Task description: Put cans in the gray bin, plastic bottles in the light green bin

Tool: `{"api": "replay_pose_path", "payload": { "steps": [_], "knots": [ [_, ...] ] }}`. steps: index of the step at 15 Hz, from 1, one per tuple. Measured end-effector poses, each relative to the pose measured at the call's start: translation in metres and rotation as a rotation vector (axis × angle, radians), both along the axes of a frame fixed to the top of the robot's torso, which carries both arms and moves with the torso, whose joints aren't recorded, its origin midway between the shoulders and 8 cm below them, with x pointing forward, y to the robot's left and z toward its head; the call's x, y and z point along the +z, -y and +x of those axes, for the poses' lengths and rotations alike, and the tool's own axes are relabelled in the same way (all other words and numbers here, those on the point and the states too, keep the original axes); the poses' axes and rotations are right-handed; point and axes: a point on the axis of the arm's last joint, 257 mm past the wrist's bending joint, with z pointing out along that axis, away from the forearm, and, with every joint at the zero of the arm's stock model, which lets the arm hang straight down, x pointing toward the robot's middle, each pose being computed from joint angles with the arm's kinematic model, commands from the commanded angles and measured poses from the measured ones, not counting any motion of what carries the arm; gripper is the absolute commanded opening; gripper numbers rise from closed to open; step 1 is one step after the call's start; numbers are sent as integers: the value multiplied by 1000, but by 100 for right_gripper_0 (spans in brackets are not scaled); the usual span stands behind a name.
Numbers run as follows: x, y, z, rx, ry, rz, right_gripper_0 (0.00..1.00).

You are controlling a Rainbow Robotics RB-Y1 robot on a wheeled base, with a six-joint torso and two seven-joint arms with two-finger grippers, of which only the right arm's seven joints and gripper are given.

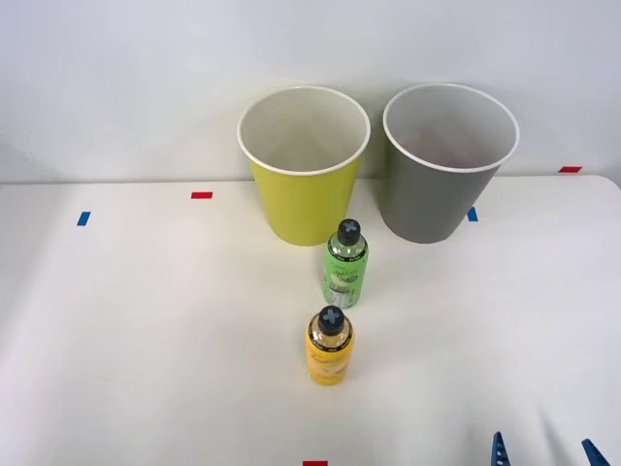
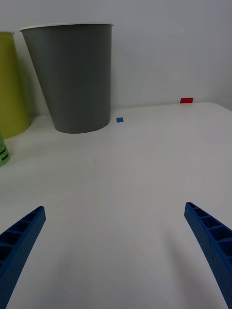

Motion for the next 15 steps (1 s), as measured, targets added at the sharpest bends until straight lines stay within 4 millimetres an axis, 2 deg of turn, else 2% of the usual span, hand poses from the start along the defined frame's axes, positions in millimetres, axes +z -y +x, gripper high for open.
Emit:
{"api": "replay_pose_path", "payload": {
  "steps": [15],
  "knots": [
    [0,0,0,0,0,0,100]
  ]
}}
